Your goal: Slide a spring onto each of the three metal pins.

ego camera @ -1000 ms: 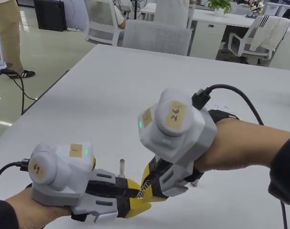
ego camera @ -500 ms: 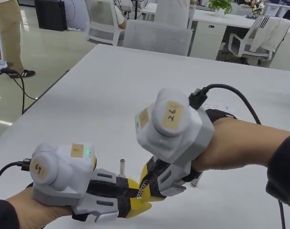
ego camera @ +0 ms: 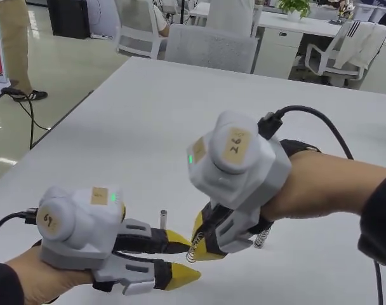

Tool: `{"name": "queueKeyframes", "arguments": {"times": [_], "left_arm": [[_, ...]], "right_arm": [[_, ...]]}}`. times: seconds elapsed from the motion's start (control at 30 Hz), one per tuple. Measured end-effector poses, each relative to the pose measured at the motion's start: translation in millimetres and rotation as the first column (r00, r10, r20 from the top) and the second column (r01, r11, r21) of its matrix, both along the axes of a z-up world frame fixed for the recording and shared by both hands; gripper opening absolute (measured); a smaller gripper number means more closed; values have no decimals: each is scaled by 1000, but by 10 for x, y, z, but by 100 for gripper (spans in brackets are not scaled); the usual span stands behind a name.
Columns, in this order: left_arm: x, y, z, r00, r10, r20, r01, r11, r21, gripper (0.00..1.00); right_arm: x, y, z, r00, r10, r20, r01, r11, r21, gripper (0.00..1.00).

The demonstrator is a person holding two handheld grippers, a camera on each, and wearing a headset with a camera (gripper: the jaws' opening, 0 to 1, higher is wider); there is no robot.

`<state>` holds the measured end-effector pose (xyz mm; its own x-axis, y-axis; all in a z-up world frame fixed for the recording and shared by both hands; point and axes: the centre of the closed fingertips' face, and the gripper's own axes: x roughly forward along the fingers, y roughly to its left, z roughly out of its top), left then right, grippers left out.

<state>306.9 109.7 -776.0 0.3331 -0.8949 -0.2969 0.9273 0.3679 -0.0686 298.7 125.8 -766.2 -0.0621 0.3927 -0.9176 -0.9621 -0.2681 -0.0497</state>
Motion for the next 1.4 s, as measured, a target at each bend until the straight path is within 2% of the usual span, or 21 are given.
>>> {"name": "queueKeyframes", "arguments": {"times": [0.67,0.93,1.4], "left_arm": [[12,217,-27,997,80,-19,-80,997,-21,31],[40,370,-45,990,136,-26,-137,990,-34,35],[-4,516,-82,978,206,-41,-208,977,-44,38]], "right_arm": [[260,-184,18,998,-63,17,63,998,-15,8],[443,-240,77,994,-99,34,100,995,-9,8],[697,-287,24,991,-127,53,128,991,-25,8]]}}
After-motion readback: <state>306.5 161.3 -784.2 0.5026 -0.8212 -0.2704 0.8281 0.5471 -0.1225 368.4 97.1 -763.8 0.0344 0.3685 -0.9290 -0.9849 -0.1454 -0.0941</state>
